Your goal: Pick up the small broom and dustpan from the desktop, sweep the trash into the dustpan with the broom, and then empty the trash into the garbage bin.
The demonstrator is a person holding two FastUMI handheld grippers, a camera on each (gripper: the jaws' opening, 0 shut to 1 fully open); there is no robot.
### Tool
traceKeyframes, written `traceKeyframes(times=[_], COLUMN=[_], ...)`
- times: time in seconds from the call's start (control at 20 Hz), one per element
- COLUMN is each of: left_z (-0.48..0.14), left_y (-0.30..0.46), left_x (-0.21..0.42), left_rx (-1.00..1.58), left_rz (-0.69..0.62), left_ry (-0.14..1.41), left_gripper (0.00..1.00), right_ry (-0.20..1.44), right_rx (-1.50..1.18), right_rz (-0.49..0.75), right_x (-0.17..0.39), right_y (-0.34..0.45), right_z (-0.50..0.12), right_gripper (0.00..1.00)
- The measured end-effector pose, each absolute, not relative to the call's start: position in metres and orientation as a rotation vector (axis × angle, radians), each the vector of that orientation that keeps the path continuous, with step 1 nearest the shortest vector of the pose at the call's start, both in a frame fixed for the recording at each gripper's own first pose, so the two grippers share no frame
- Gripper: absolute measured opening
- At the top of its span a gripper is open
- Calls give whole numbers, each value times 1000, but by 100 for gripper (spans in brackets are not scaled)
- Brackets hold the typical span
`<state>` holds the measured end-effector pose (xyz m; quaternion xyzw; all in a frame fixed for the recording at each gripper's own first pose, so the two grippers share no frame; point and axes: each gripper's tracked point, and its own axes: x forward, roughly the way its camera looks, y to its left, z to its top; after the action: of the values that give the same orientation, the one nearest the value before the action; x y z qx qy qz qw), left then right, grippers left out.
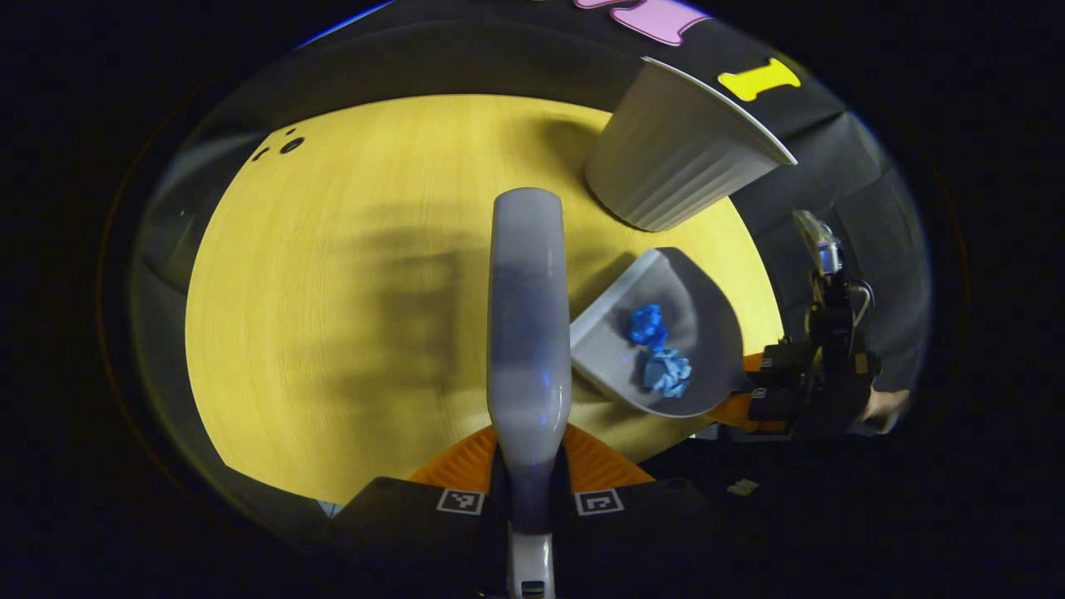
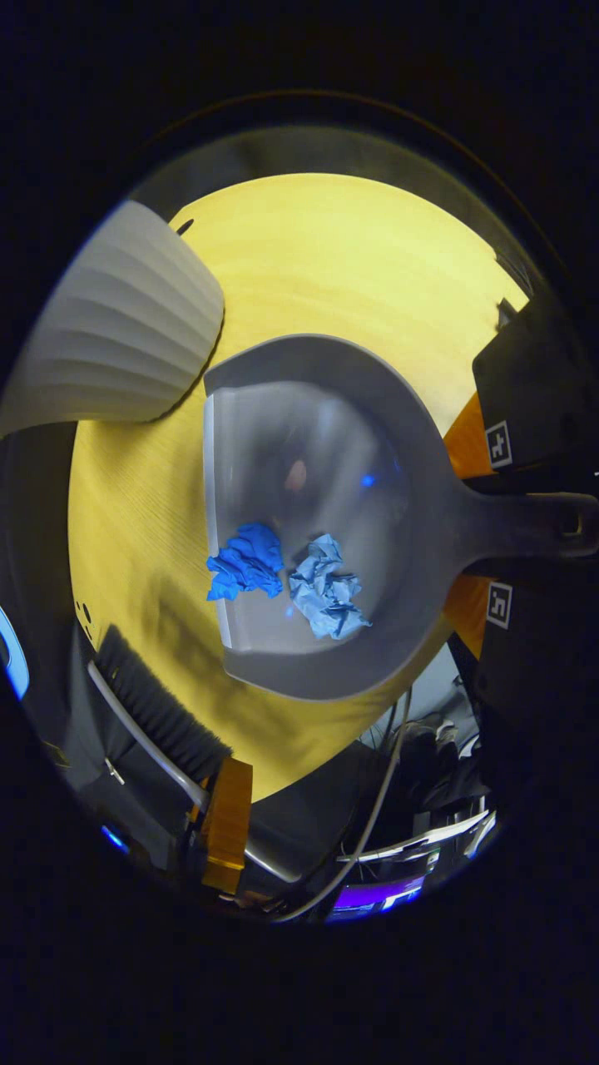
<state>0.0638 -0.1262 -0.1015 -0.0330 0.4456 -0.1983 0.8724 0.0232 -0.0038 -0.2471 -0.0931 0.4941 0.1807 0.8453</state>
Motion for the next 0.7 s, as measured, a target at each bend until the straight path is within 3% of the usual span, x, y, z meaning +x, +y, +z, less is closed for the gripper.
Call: traceKeyframes(times=[0.55, 0.7], left_z=[-183, -190], left_y=[-96, -88], left_x=[60, 62], left_rx=[-136, -160], left_rz=[-409, -399], left_ry=[903, 902], left_gripper=[25, 25], right_ry=[1130, 1083], right_rx=[-251, -262], right_rz=[264, 236], right_x=[23, 25], right_y=[2, -2], right_z=[-220, -204], right_gripper=[35, 34])
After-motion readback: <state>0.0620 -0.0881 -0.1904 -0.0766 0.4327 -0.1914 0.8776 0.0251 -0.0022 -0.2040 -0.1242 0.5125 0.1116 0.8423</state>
